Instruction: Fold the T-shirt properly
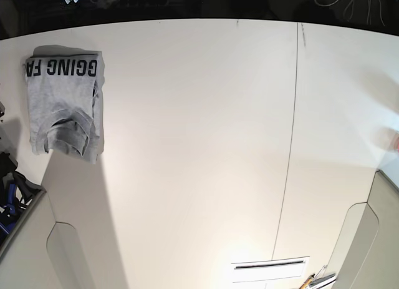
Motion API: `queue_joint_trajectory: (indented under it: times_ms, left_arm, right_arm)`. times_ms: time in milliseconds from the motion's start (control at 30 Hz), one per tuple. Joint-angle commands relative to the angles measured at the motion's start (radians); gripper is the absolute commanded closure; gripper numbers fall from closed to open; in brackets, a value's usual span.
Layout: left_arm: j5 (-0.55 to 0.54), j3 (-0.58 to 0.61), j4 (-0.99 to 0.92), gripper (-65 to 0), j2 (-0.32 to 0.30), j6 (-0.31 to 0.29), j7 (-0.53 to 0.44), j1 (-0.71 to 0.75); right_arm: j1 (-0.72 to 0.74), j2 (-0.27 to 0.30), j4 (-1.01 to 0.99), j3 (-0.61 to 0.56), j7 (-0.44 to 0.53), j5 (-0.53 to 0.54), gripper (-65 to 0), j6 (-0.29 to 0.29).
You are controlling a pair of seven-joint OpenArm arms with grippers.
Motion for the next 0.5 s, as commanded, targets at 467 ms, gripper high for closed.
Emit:
queue_joint_trajectory:
  times_ms: [467]
  left_arm:
    - [0.330,0.011,-0.177,0.0,0.197,0.335,-0.153,-0.293]
  right_arm:
    - [0.294,-0.296,-0.268,-0.042,0.172,-0.203,0.0,-0.314]
